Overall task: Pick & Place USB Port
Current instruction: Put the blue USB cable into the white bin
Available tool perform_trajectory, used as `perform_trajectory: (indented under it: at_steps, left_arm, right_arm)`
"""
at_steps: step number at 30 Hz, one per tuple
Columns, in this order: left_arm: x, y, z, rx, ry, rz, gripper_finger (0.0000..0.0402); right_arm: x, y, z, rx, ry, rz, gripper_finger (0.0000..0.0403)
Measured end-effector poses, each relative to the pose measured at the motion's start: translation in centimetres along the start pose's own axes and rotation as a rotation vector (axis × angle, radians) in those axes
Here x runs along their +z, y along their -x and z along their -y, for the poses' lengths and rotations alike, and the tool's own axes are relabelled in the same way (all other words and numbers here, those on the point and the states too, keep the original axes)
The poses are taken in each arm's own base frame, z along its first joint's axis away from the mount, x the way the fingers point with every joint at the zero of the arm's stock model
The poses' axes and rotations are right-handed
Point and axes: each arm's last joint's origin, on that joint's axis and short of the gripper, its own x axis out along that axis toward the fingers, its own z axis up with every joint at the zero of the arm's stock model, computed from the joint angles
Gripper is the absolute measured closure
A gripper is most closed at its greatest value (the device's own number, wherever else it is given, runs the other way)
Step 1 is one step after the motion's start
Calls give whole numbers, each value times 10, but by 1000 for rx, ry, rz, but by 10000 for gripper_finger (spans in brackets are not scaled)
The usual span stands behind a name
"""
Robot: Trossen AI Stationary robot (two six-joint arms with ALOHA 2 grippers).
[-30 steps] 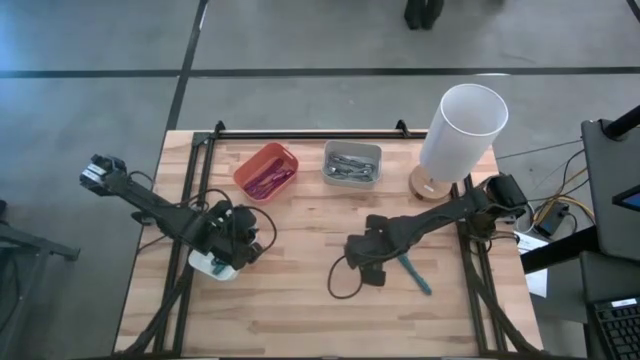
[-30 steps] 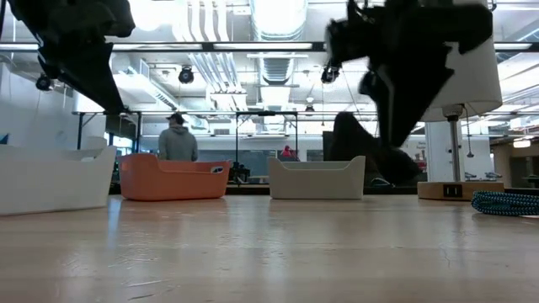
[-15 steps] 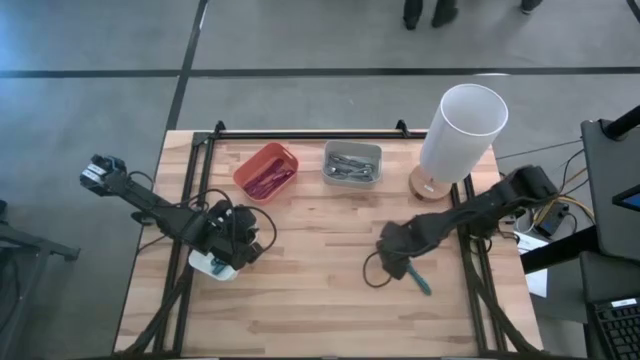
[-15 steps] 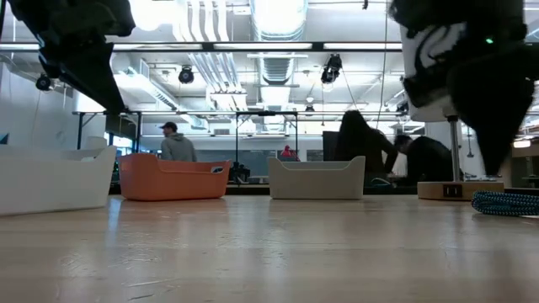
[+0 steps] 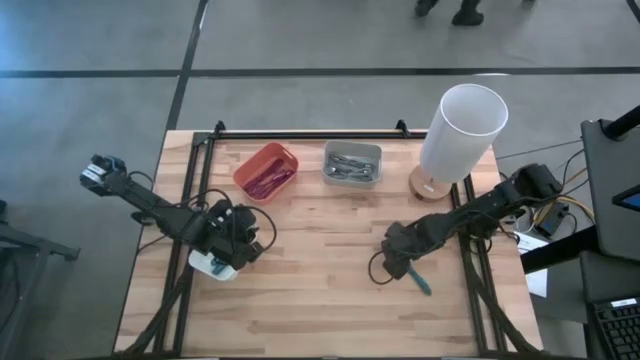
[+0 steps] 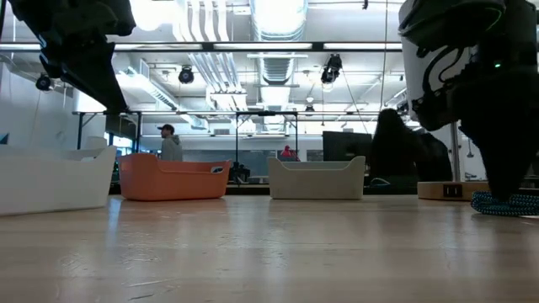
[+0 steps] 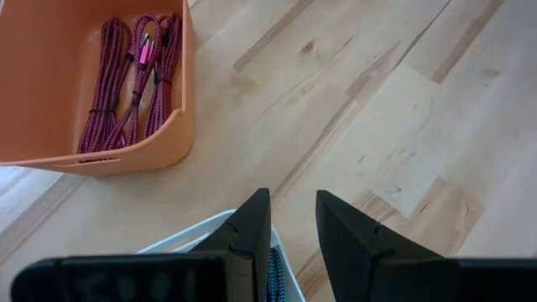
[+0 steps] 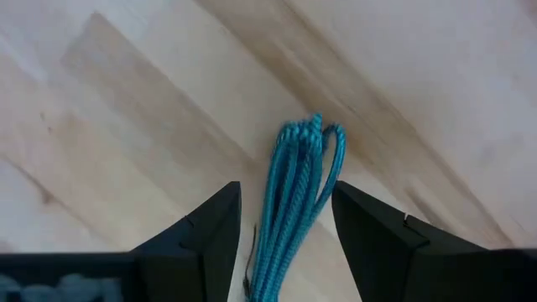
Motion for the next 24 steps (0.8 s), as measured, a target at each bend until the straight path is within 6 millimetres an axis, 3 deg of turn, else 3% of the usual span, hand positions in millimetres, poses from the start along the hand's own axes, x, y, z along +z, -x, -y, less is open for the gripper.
perform_trajectory:
  at_steps: [9,17,24]
  left_arm:
    - [0,0,0,-3,6,1,309]
    - [1,0,1,-4,11,10,309]
    - [2,0,0,21,6,59,309]
  right_arm:
    - [3,-14,-3,-51,4,30,234]
    - [6,-17,-8,-71,2,17,305]
    - [13,-2,-25,13,35,56,359]
